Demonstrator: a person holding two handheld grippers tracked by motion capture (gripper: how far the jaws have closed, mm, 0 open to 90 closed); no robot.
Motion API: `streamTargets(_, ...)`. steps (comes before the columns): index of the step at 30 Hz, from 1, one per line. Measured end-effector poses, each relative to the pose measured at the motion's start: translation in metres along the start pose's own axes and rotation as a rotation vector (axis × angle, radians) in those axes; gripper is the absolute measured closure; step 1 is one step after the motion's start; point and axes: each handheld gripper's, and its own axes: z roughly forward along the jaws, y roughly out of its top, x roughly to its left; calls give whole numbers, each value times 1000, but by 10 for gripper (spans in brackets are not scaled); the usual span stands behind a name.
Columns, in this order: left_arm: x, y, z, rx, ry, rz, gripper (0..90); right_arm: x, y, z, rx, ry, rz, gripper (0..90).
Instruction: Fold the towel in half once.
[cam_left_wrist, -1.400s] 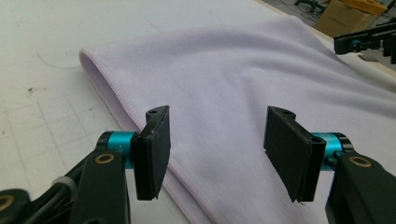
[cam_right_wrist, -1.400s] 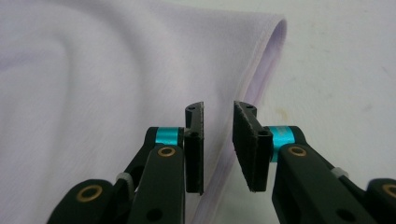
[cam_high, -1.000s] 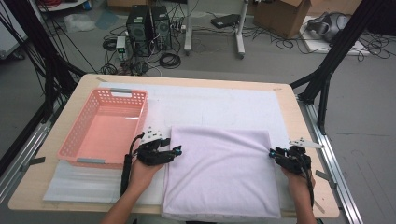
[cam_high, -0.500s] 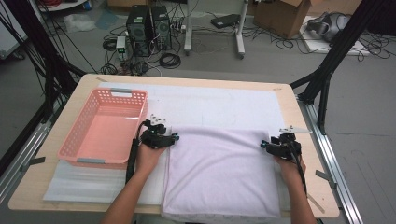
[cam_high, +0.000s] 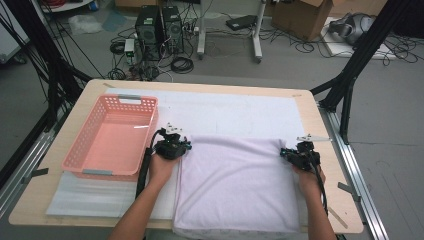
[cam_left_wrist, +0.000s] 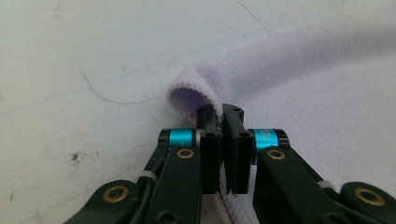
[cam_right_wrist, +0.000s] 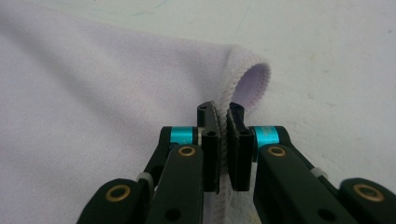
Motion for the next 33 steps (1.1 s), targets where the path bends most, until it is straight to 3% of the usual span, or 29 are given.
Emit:
streamTargets(4,1,15,0,-67,4,-36,862,-4,5,0,-31,-28,-6,865)
streamTargets(10,9,35,7,-95,26,-68,861,-10,25,1,-74,-52,-21,865)
streamTargets(17,22,42,22,-114,63,-62,860,-18,55,19,-94,-54,-54,864)
streamTargets(21,30,52,25,-129,66,-39,859,-21,66,31,-96,-60,-34,863)
streamTargets(24,35,57,26,-125,59,-51,852,-24,71,35,-121,-49,-14,855)
streamTargets(26,37,57,25,-135,79,-73,781,-23,71,38,-118,-60,-13,801)
streamTargets(27,40,57,24,-135,70,-102,669,-22,71,38,-110,-69,-2,750)
streamTargets(28,41,57,23,-130,62,-106,581,-23,70,38,-103,-66,7,706)
streamTargets(33,35,55,15,-137,15,-82,512,-22,68,28,-108,-56,-1,644)
